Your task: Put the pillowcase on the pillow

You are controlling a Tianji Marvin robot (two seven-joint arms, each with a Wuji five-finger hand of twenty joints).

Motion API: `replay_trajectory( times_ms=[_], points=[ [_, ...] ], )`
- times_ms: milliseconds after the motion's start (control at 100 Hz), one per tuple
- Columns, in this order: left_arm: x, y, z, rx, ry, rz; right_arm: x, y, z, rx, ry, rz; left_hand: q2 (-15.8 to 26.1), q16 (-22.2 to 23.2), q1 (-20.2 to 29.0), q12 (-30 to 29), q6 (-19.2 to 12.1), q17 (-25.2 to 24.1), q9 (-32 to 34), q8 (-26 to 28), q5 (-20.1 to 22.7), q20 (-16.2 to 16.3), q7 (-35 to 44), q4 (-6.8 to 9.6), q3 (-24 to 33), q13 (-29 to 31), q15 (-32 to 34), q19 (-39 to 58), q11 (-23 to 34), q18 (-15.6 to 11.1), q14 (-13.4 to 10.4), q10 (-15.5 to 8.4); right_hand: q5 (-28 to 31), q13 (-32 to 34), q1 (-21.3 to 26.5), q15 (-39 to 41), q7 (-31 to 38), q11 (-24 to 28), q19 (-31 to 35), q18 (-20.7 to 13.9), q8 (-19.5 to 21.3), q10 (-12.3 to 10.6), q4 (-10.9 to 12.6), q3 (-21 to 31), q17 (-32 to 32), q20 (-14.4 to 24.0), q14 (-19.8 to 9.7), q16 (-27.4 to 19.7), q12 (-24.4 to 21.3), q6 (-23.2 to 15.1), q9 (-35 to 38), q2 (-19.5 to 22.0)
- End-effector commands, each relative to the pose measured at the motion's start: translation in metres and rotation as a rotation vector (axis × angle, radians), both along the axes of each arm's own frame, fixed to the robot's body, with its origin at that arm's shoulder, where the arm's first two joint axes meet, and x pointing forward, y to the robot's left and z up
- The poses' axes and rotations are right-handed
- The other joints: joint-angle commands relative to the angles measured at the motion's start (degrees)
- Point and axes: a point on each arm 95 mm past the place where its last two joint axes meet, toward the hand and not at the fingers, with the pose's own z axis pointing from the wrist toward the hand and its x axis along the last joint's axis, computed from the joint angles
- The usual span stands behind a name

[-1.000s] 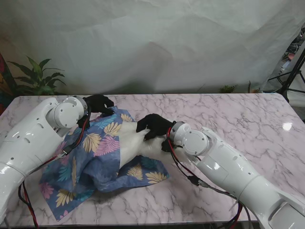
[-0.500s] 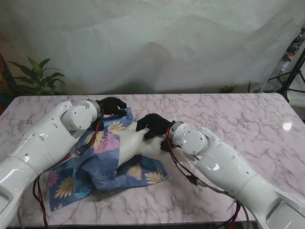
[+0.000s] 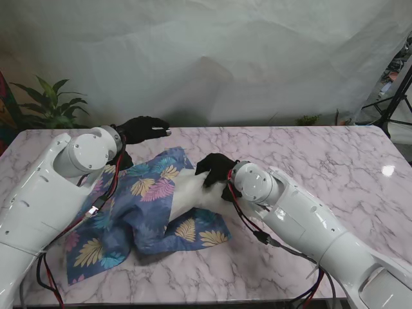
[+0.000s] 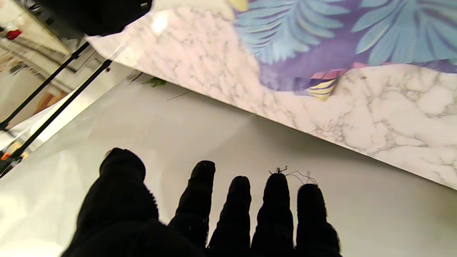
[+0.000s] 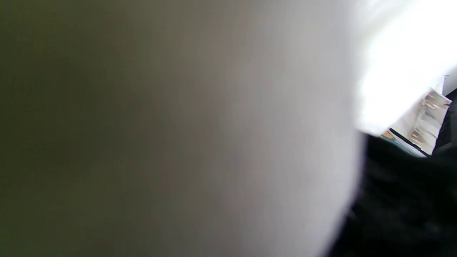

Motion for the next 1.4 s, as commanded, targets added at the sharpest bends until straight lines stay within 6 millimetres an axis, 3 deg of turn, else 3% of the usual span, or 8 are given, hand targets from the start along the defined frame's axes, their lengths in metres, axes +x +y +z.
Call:
replay_trajectory(
  times_ms=[0, 450, 510, 650, 870, 1120, 1270, 1390],
  points=[
    [-0.010, 0.002, 0.009, -0.024, 0.006, -0.051, 0.004, -0.001, -0.001, -0.018, 0.018, -0.008, 0.4, -0.8, -2.0, -0.6, -2.2, -0.8, -3.0, 0.3, -2.1, 0.6, -1.7, 1.31, -1.4, -2.3, -1.7, -3.0, -1.8, 0.1, -0.3, -0.4, 1.9, 6.9, 5.3, 10.2, 5.1, 4.3, 0.6, -20.3, 2.1, -2.6, 4.2, 10.5, 2.9, 0.5, -5.5, 1.9, 1.1, -4.1, 0.5, 8.7],
    [-0.049, -0.007, -0.025, 0.225, -0.075, -0.479, 0.014, 0.001, -0.001, -0.041, 0.061, -0.031, -11.0, 2.2, 4.8, 0.3, -11.4, 4.9, -0.4, -4.0, -7.6, 6.3, -5.6, 1.23, 1.6, 7.3, 2.6, 1.1, 2.2, -0.7, -3.0, -5.4, 1.9, 6.9, 5.3, 10.3, 5.0, 4.3, 0.7, -20.3, 2.1, -2.5, 4.2, 10.5, 2.9, 0.4, -5.5, 1.8, 1.1, -4.0, 0.5, 8.8],
    [-0.048, -0.009, -0.033, 0.206, -0.098, -0.495, 0.013, 0.001, -0.001, -0.037, 0.059, -0.031, -14.8, 3.5, 1.2, 0.3, -12.8, 5.7, 1.1, -5.3, -7.8, 5.8, -3.1, -0.29, 17.3, 9.6, 3.9, 5.9, 4.2, -1.0, -3.1, -5.9, 1.9, 6.9, 5.3, 10.4, 5.0, 4.3, 0.7, -20.3, 2.1, -2.6, 4.3, 10.6, 2.9, 0.4, -5.4, 1.8, 1.1, -4.0, 0.5, 8.8],
    [-0.047, -0.013, -0.048, 0.152, -0.122, -0.506, 0.010, 0.001, 0.000, -0.032, 0.053, -0.029, -16.9, 4.9, 3.9, -0.3, -14.7, 8.6, 2.2, -4.3, -5.6, 7.8, 2.8, -0.47, 25.5, 14.1, 7.1, 14.2, 6.0, -1.0, -2.9, -6.8, 1.9, 6.9, 5.3, 10.4, 5.0, 4.3, 0.7, -20.2, 2.1, -2.5, 4.3, 10.5, 2.9, 0.4, -5.5, 1.7, 1.1, -4.0, 0.5, 8.9],
    [-0.046, -0.019, -0.068, 0.079, -0.130, -0.505, 0.008, 0.001, 0.002, -0.026, 0.046, -0.027, -17.6, 7.6, 7.0, 0.7, -14.1, 12.0, 5.1, -6.5, -7.7, 7.8, 6.5, -0.38, 27.7, 19.5, 12.1, 21.9, 9.2, -0.6, -2.9, -7.0, 1.9, 6.9, 5.3, 10.3, 5.0, 4.4, 0.7, -20.1, 2.1, -2.5, 4.3, 10.6, 2.9, 0.3, -5.4, 1.7, 1.1, -4.0, 0.4, 8.9],
    [-0.044, -0.020, -0.077, 0.124, -0.073, -0.571, 0.007, -0.003, 0.005, -0.026, 0.041, -0.037, -17.2, 11.2, 6.6, 2.9, -15.2, 9.2, -0.5, -7.2, 3.3, 6.1, 10.8, -0.54, 28.7, 15.4, 15.0, 21.4, 9.6, -1.9, -4.9, -7.6, 1.9, 6.9, 5.3, 10.4, 5.0, 4.4, 0.7, -20.0, 2.1, -2.5, 4.3, 10.6, 2.9, 0.3, -5.3, 1.7, 1.2, -4.0, 0.4, 9.0],
    [-0.044, -0.019, -0.079, 0.164, -0.049, -0.593, 0.006, -0.004, 0.006, -0.027, 0.038, -0.039, -16.4, 4.7, -1.7, -0.6, -15.0, 6.6, -2.4, -7.7, 3.8, 4.3, 9.6, -1.57, 31.5, 10.4, 6.3, 15.1, 5.4, 0.0, -2.7, -7.8, 1.9, 6.9, 5.3, 10.4, 5.0, 4.4, 0.8, -19.9, 2.2, -2.5, 4.3, 10.6, 2.9, 0.2, -5.3, 1.7, 1.2, -3.9, 0.4, 9.0],
    [-0.044, -0.015, -0.077, 0.153, -0.037, -0.562, 0.006, -0.005, 0.004, -0.033, 0.039, -0.035, -8.8, 1.6, -4.8, -2.7, -13.4, 6.0, -1.7, -6.6, 5.7, 3.5, 10.3, -2.16, 25.0, 9.2, 4.3, 12.3, 4.8, 0.2, -2.2, -7.3, 1.9, 6.9, 5.3, 10.4, 5.0, 4.4, 0.8, -20.0, 2.2, -2.6, 4.3, 10.6, 2.9, 0.2, -5.4, 1.7, 1.2, -3.9, 0.4, 9.1]
  ],
)
